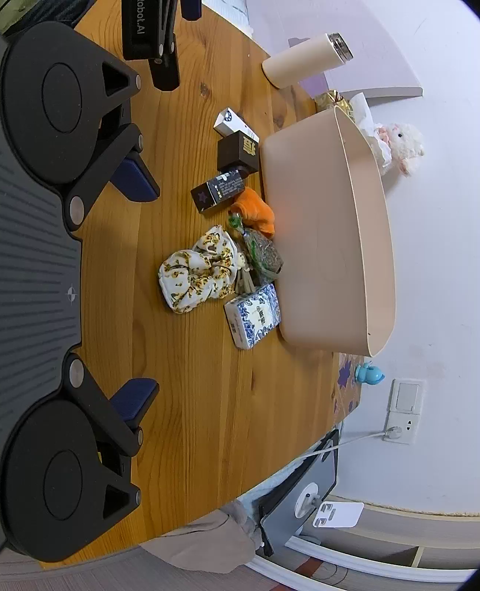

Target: Organize objects

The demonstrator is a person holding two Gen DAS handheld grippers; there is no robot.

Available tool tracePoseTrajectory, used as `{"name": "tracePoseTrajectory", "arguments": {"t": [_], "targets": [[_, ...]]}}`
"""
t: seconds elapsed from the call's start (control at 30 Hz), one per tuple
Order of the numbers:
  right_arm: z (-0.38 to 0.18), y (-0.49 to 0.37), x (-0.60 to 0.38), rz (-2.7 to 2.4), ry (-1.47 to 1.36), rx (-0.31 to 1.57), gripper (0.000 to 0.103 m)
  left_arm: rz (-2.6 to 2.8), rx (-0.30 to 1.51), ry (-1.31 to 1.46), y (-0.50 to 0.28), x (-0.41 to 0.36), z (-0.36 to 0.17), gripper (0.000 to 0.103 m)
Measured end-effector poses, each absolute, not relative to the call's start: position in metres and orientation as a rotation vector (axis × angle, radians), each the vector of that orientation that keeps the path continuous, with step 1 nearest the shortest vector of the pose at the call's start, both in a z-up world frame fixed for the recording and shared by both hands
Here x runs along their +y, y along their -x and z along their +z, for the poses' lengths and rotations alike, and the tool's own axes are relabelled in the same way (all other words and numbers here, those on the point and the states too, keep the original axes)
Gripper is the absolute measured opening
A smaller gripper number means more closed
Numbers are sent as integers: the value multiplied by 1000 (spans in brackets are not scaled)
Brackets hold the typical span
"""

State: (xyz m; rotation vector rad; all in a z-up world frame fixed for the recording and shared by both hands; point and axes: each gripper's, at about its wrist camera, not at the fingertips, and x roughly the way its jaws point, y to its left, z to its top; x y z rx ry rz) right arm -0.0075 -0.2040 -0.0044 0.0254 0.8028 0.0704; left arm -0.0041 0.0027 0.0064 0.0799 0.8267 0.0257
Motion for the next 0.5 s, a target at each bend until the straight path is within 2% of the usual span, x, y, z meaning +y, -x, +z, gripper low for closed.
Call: {"name": "tracePoseTrajectory", "arguments": {"t": [0.5], "targets": [[-5, 5, -203, 60, -11, 813, 103, 12, 835, -81, 2, 1, 3, 103]]}}
